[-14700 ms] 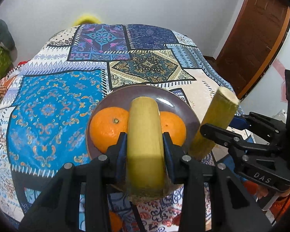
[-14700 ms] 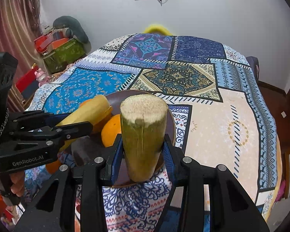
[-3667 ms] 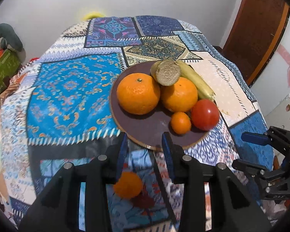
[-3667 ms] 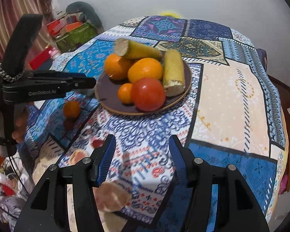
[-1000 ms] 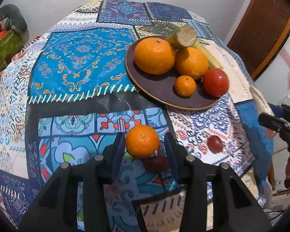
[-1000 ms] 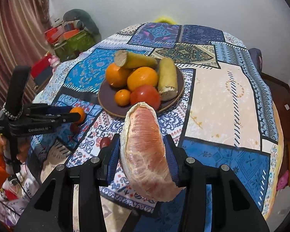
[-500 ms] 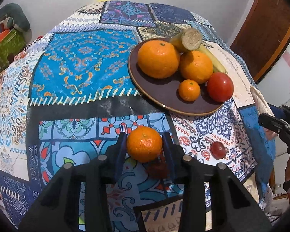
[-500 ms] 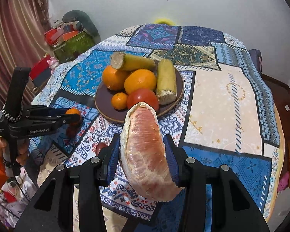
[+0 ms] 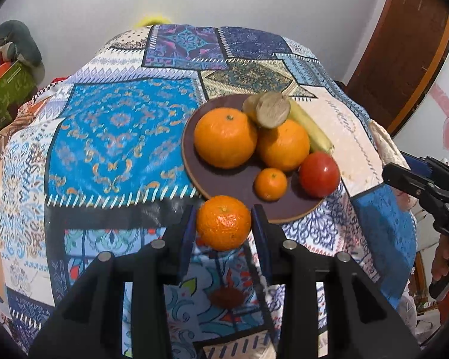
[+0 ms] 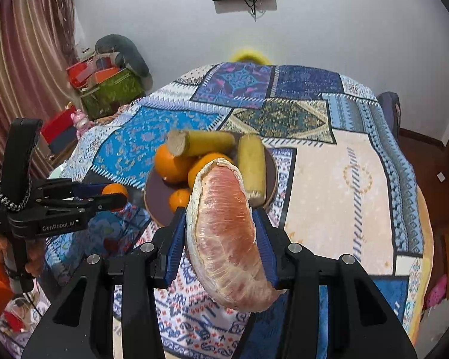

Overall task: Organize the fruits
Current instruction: 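Grasp the small orange with the left tool while the right tool carries the pomelo toward the plate, then place the pomelo segment on the plate with the right tool while the left tool sets its orange there, then grasp a dark red date with the left tool while the right tool grasps another date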

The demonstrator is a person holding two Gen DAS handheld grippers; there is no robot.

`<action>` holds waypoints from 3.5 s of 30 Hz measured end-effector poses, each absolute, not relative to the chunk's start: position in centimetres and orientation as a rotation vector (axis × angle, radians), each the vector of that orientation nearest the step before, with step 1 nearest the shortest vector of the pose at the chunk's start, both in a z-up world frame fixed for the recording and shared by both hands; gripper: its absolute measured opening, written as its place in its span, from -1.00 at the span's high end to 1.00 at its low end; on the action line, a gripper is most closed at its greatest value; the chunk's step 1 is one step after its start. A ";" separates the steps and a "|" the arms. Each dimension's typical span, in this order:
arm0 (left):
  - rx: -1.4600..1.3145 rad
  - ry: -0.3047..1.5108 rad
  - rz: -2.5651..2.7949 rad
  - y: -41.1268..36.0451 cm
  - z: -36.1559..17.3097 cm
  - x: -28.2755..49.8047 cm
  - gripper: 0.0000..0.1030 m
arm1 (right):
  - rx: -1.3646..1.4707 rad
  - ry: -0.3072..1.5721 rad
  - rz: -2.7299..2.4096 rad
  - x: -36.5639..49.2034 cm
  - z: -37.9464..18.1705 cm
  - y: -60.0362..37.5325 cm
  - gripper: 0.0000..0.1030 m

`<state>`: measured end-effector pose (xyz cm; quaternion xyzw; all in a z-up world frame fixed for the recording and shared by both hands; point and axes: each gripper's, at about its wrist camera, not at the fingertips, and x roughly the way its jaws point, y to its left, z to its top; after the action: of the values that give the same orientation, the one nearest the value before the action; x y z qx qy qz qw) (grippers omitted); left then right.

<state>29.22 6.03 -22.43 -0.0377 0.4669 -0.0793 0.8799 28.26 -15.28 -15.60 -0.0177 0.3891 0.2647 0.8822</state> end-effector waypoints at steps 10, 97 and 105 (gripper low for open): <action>-0.079 0.973 -0.181 5.2 -22.8 31.6 0.28 | -0.014 0.768 0.539 30.8 -15.1 -14.2 0.20; -0.011 0.975 -0.154 6.1 -22.5 20.9 0.11 | -0.138 0.863 0.595 23.3 -17.2 -10.2 -0.29; -0.022 1.015 -0.136 6.6 -25.2 21.2 0.11 | -0.144 0.931 0.640 22.8 -20.0 -9.3 -0.29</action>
<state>21.19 6.59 -25.24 -0.0105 0.4856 -0.0649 0.8717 22.78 -9.29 -19.98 -0.0681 0.4409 0.3030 0.8421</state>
